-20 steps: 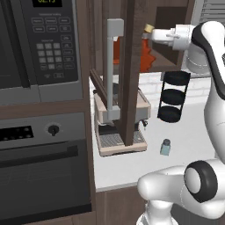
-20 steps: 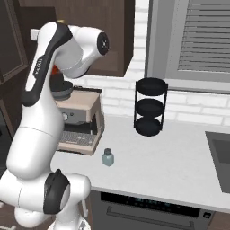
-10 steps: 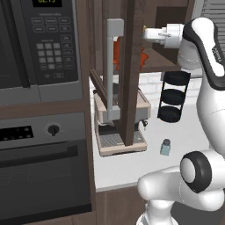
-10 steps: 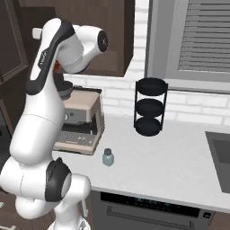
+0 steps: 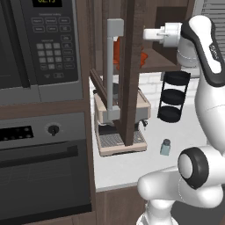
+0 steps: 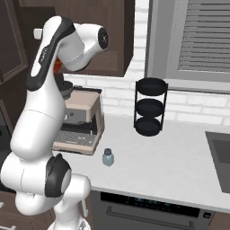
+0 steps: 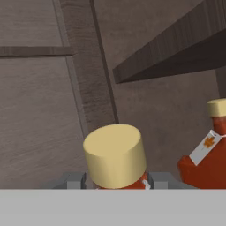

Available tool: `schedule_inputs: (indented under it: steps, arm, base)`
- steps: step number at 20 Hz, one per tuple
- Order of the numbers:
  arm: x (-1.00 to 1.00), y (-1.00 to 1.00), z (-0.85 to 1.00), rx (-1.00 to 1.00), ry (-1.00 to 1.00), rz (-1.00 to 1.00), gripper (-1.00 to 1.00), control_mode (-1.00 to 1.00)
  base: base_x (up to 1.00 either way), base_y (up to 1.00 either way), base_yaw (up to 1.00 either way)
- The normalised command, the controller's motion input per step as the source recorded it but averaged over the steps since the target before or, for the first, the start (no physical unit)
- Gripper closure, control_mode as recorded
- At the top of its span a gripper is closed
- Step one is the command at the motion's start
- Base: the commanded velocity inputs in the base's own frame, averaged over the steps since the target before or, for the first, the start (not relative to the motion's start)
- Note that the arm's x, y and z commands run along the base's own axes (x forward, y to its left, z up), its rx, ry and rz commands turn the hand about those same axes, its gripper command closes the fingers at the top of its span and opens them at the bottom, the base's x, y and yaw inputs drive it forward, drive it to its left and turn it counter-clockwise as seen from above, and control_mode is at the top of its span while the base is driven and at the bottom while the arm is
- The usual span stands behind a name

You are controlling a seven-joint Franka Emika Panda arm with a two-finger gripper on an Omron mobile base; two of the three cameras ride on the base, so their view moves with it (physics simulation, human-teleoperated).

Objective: Put the shaker and condiment bottle from the counter next to their counterparts in the cabinet.

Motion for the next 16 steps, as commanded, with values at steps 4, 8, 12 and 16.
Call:
schedule_inputs:
  steps: [4, 8, 12, 16]
  arm:
    - [0.03, 0.0, 0.0, -0.05, 0.0, -0.01, 1.0, -1.0]
    - [0.06, 0.0, 0.0, -0.03, 0.0, -0.01, 1.0, -1.0]
    - [0.15, 0.0, 0.0, -0.03, 0.0, -0.01, 1.0, -1.0]
    - [0.21, 0.0, 0.0, -0.01, 0.0, -0.01, 1.0, -1.0]
  base:
    - [0.0, 0.0, 0.0]
    - [0.0, 0.0, 0.0]
    - [0.0, 0.0, 0.0]
    - [0.0, 0.0, 0.0]
